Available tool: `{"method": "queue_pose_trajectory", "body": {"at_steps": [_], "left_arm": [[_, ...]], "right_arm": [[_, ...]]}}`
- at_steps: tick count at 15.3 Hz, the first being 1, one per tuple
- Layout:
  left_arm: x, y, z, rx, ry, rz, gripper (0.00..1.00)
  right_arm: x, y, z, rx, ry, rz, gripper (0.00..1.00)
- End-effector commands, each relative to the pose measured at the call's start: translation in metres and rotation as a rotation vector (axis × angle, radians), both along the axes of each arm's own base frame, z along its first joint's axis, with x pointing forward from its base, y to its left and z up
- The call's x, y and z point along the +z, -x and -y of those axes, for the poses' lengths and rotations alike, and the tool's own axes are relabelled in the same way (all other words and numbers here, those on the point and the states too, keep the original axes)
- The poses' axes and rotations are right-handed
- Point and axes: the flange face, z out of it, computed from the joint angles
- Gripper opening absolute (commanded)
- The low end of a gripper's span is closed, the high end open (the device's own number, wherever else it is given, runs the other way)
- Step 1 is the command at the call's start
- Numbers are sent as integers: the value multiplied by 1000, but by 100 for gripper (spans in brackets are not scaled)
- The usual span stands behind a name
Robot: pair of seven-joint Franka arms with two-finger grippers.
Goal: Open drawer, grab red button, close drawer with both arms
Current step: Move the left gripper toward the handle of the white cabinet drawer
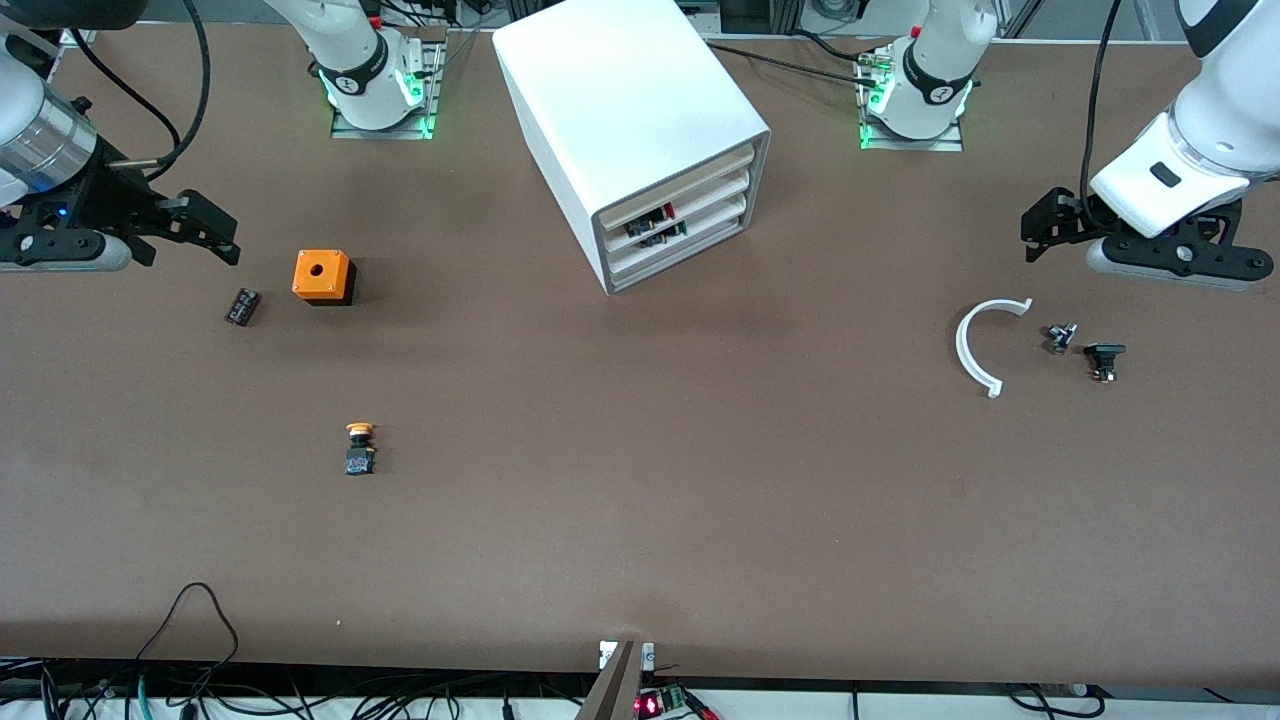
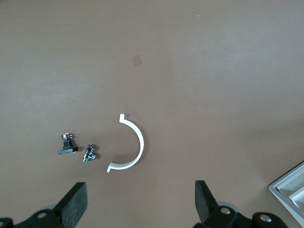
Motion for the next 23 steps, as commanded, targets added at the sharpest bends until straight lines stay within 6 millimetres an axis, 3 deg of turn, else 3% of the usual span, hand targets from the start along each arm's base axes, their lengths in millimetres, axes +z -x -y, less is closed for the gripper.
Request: {"method": "queue_pose_trajectory", "body": {"at_steps": [1, 7, 10, 13, 16, 21, 23], "left_arm": [[8, 5, 2, -10, 18, -3, 100], [6, 6, 2, -13, 19, -15, 100], [-3, 21, 22, -46, 29, -129, 100], [-31, 24, 34, -57, 99, -267, 100], [-68, 29, 54, -78, 296, -477, 100], [-104, 24, 81, -122, 613, -567, 100], [-132, 25, 84, -158, 750, -538, 100]], "right_arm": [[-1, -4, -1, -18, 6, 7, 100], [7, -5, -3, 0, 52, 23, 100], [-9, -10, 1, -3, 49, -18, 100], [-12, -12, -2, 6, 47, -19, 100], [-36, -19, -1, 6, 46, -67, 100], [-74, -35, 1, -11, 43, -127, 100], [-87, -46, -2, -18, 18, -145, 100]]}}
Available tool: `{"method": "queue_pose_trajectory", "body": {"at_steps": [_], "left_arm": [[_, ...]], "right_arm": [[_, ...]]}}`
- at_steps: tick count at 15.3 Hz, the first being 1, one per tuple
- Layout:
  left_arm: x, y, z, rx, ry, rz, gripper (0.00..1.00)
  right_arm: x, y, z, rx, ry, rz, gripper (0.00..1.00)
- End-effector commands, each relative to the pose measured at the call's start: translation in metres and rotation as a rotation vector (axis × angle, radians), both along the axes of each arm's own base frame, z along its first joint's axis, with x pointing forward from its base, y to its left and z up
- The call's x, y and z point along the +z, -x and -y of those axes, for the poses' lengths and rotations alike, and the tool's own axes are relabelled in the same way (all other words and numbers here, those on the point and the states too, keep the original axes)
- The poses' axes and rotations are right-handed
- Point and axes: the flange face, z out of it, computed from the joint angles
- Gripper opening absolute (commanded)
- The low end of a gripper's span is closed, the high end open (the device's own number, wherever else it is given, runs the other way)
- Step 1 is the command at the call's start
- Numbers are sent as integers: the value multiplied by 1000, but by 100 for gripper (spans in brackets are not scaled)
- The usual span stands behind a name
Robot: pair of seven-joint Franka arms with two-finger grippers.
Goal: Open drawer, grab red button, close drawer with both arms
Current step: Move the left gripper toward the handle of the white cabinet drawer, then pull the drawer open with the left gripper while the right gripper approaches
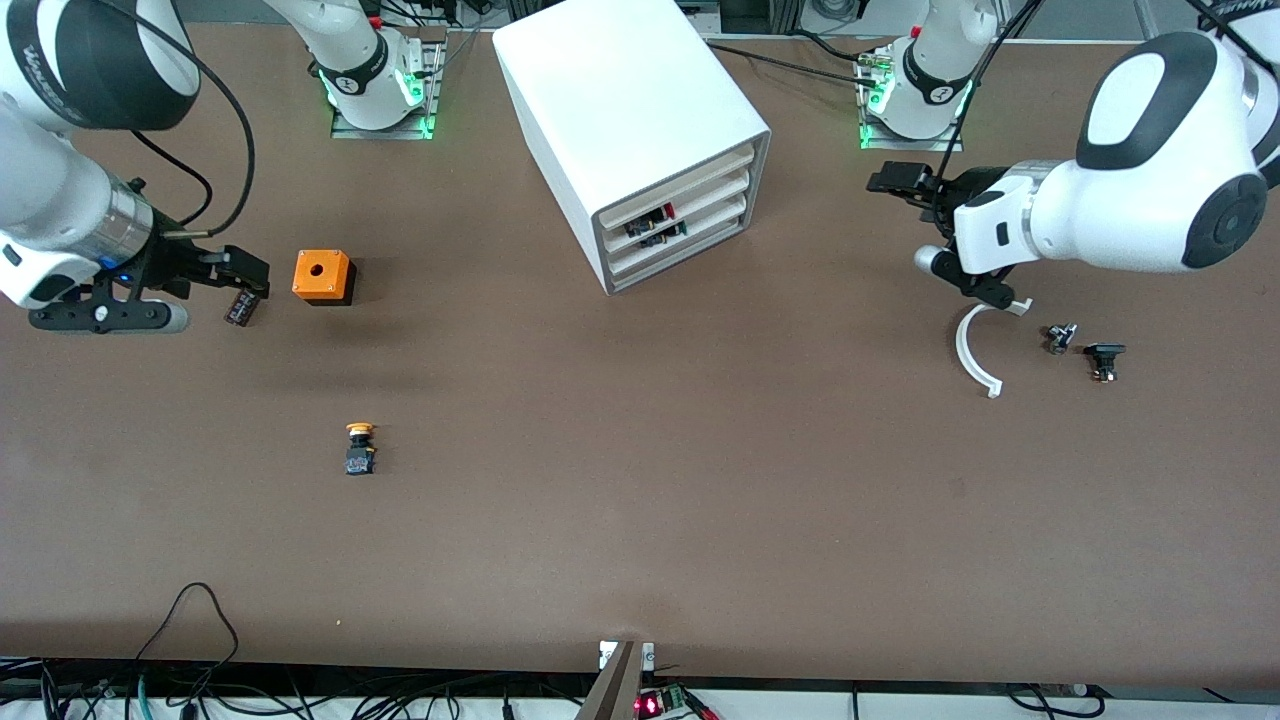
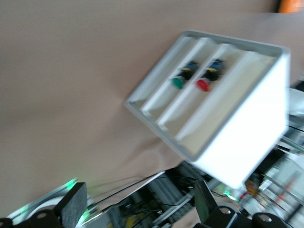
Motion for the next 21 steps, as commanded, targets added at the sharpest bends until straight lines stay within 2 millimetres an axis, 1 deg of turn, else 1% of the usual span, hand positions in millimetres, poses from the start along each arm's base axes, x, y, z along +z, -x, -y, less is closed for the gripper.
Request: {"method": "queue_pose_trajectory", "body": {"at_steps": [1, 2, 3, 4, 6, 7, 8, 9, 10, 11, 12, 13, 14, 15, 16, 17, 19, 20, 21], "left_arm": [[-38, 4, -1, 9, 207, 64, 100], [-56, 5, 2, 37, 258, 98, 100], [-75, 9, 8, 67, 294, 106, 100], [-102, 13, 12, 73, 323, 101, 100], [-159, 20, 13, 41, 387, 140, 100], [-176, 30, 16, 88, 432, 121, 100], [-192, 45, 26, 139, 460, 90, 100], [-204, 58, 39, 136, 474, 94, 99], [-216, 68, 43, 128, 482, 108, 98], [-227, 77, 42, 127, 489, 114, 97], [-233, 83, 42, 135, 504, 106, 96], [-239, 91, 46, 153, 518, 87, 95], [-241, 100, 57, 165, 542, 76, 94], [-247, 108, 64, 181, 572, 72, 94], [-252, 113, 66, 186, 590, 90, 94], [-260, 120, 65, 185, 602, 87, 94], [-269, 128, 65, 183, 610, 78, 91], [-272, 133, 69, 191, 620, 71, 91], [-272, 137, 76, 190, 638, 73, 88]], "right_arm": [[-11, -22, -4, -24, -27, -10, 100], [-20, -33, -6, -37, -30, -16, 100], [-23, -42, -14, -54, -31, -12, 100], [-25, -49, -21, -59, -31, -11, 100], [-38, -59, -23, -67, -35, -20, 100], [-43, -64, -31, -59, -37, -24, 100], [-48, -69, -43, -64, -37, -25, 100], [-51, -74, -52, -80, -37, -24, 100], [-54, -77, -66, -87, -34, -27, 100], [-54, -78, -76, -95, -32, -26, 100], [-57, -78, -83, -109, -30, -29, 100], [-58, -78, -94, -116, -28, -27, 100], [-61, -77, -103, -123, -25, -31, 100], [-58, -75, -115, -130, -22, -24, 100], [-55, -76, -119, -147, -21, -21, 100], [-53, -74, -123, -160, -20, -23, 100], [-51, -71, -141, -201, -15, -18, 100], [-49, -67, -159, -220, -12, -14, 100], [-46, -67, -167, -242, -10, -13, 100]]}}
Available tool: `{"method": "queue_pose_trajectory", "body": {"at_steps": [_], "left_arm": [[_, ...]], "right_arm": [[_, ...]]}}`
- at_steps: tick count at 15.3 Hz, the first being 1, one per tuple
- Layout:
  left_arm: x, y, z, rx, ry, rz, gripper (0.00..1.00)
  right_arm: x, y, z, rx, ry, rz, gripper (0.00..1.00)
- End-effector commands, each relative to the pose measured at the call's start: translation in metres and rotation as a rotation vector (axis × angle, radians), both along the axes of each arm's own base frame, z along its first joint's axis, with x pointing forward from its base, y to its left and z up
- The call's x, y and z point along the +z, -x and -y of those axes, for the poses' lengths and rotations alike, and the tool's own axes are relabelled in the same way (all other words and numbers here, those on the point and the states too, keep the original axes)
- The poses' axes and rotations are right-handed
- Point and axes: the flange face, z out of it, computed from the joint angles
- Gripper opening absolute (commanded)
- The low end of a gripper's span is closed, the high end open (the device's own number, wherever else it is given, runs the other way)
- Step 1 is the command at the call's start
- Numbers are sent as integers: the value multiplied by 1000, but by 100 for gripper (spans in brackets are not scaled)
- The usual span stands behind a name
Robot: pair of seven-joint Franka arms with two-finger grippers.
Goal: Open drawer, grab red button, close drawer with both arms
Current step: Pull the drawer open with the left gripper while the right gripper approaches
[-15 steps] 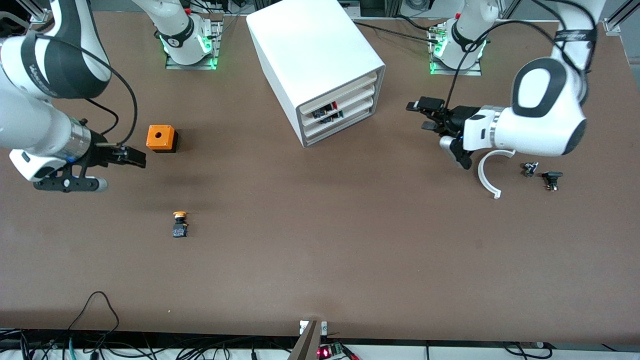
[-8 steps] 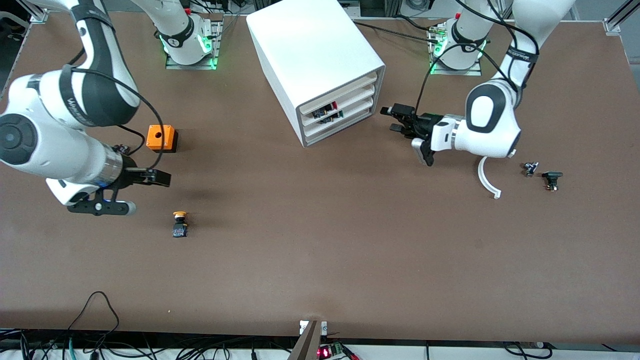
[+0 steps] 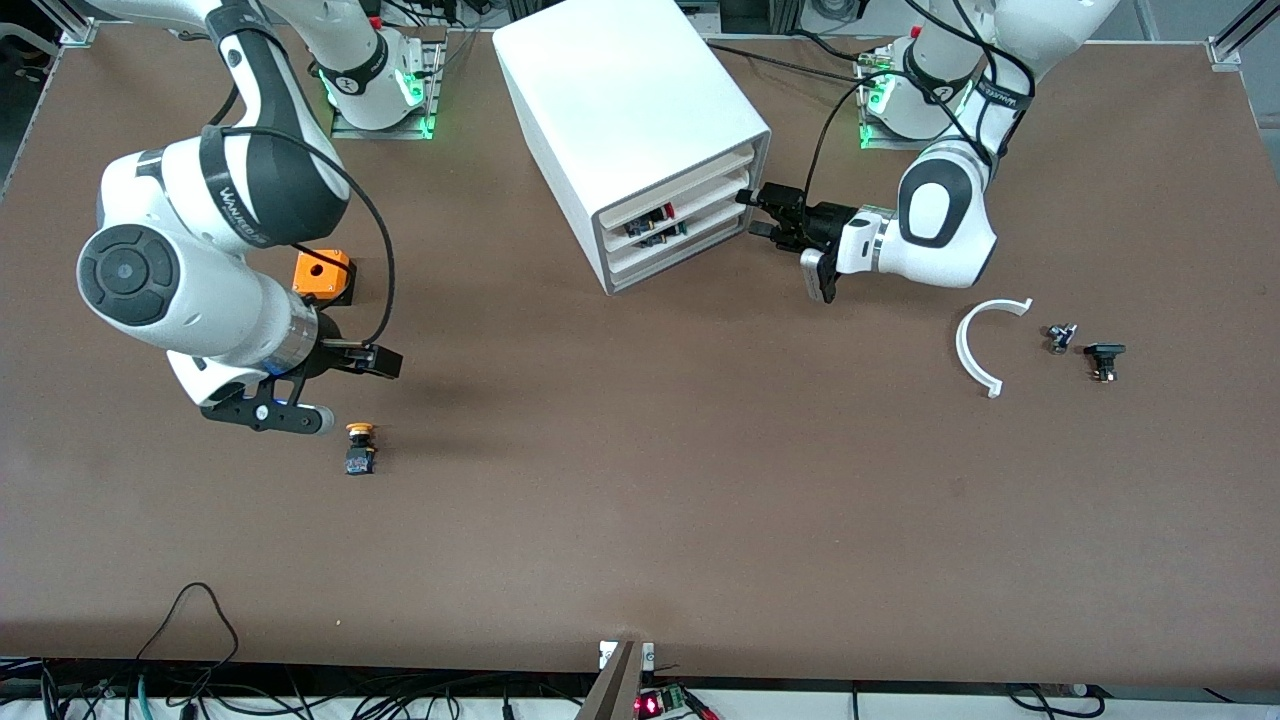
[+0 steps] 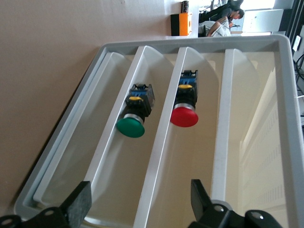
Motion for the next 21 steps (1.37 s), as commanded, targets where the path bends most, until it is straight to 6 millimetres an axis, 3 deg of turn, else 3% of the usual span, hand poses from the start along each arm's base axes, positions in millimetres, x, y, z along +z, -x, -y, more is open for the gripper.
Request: {"method": "queue_pose_trajectory", "body": {"at_steps": [1, 2, 6, 7, 10, 11, 16, 19, 21], "left_arm": [[-6, 14, 13, 26, 48, 5, 84], [-11, 17, 14, 25, 58, 7, 74], [-35, 34, 25, 37, 115, -2, 69], [-36, 35, 28, 47, 121, -8, 59], [-34, 39, 38, 56, 138, -15, 5], [-33, 38, 38, 57, 139, -13, 0], [-29, 23, 28, 87, 132, -18, 0], [-17, -12, 16, 133, 103, -45, 0], [-20, -40, -4, 112, 60, -26, 0]], "right_arm": [[9, -1, -32, -61, -1, -5, 100], [12, -1, -43, -73, 1, -4, 100], [20, -1, -72, -163, -18, 7, 100], [19, -2, -78, -187, -30, 2, 100], [22, -3, -92, -236, -38, 13, 100], [22, -3, -98, -253, -40, 18, 100], [30, -5, -115, -352, -87, 21, 100], [32, -2, -133, -401, -102, 34, 100], [32, 4, -151, -439, -110, 44, 100]]}}
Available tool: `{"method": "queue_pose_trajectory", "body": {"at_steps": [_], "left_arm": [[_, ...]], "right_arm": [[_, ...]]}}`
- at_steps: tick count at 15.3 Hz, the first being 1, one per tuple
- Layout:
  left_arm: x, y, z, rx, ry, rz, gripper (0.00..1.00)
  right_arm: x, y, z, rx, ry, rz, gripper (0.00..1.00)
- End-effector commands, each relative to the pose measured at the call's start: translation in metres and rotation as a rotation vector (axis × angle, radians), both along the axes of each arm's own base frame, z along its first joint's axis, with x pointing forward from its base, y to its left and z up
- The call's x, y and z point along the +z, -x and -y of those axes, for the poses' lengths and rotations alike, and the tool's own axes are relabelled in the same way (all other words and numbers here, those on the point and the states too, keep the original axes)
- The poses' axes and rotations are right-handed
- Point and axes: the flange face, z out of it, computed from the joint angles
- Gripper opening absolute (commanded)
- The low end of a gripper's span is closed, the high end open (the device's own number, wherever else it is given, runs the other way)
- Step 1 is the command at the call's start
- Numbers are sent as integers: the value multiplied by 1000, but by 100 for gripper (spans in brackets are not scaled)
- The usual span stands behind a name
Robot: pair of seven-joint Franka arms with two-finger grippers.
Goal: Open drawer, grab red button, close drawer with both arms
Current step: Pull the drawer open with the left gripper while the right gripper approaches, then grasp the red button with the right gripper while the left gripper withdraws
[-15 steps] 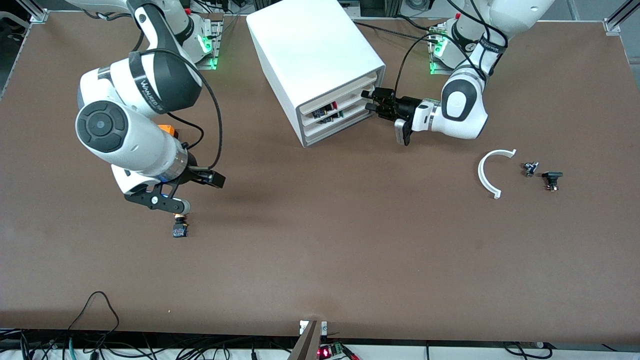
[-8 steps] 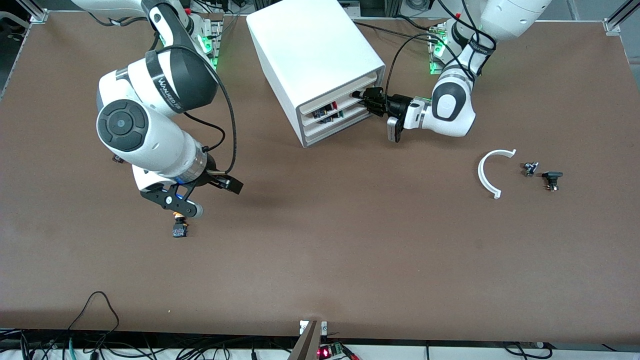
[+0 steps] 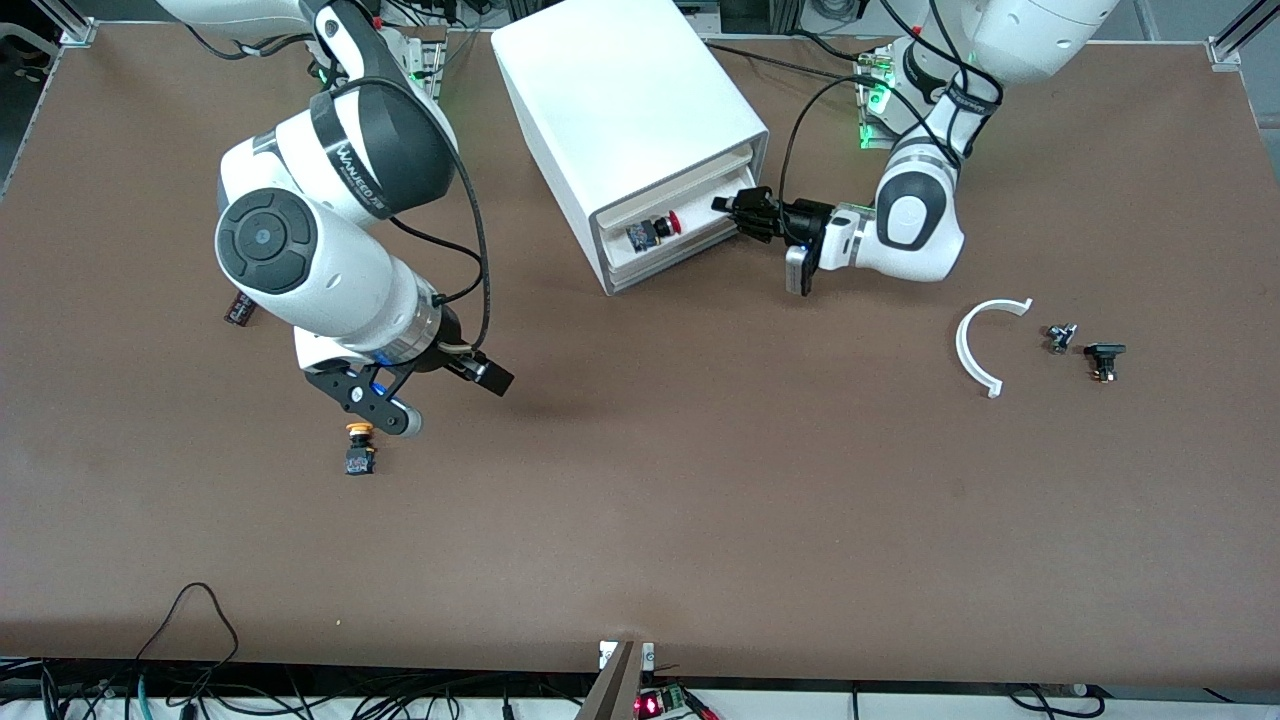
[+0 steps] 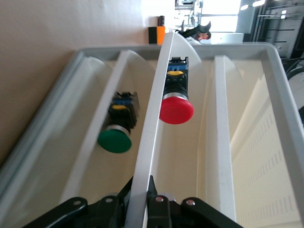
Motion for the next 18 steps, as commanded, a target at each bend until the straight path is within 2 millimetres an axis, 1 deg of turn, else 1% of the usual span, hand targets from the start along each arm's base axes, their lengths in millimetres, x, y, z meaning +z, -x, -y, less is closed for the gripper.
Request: {"method": "queue_pose_trajectory", "body": {"at_steps": [1, 2, 3, 5, 6, 8, 9, 10, 11, 13, 14, 15, 16, 18], "left_arm": [[0, -50, -24, 39, -55, -8, 0], [-5, -57, -28, 54, -54, -23, 0], [-10, -66, -37, 75, -54, -24, 0], [-13, -88, -54, 58, -87, 11, 0], [-14, -96, -59, 57, -103, 4, 0], [-16, -101, -60, 52, -110, 3, 0], [-16, -102, -61, 54, -111, 3, 0], [-15, -104, -62, 58, -113, 2, 51], [-12, -105, -64, 61, -112, 6, 99], [-5, -109, -71, 55, -131, 9, 100], [7, -116, -77, 45, -156, 20, 100], [19, -123, -82, 31, -196, 14, 100], [32, -128, -84, -1, -243, -7, 100], [67, -145, -86, -69, -336, -44, 100]], "right_arm": [[1, 6, -32, -68, -21, 12, 100], [1, 9, -41, -95, -26, 15, 100], [0, 15, -55, -119, -31, 19, 100], [-2, 26, -78, -163, -40, 21, 100], [-7, 31, -90, -181, -39, 18, 100], [-10, 41, -110, -222, -47, 19, 100], [-15, 47, -122, -245, -49, 15, 100], [-17, 53, -133, -267, -52, 15, 100], [-23, 60, -145, -290, -48, 10, 100], [-32, 75, -167, -353, -38, -8, 100], [-35, 81, -174, -391, -33, -17, 100], [-36, 86, -182, -426, -38, -17, 100], [-45, 92, -192, -450, -34, -24, 100], [-63, 106, -215, -485, -31, -34, 100]]}}
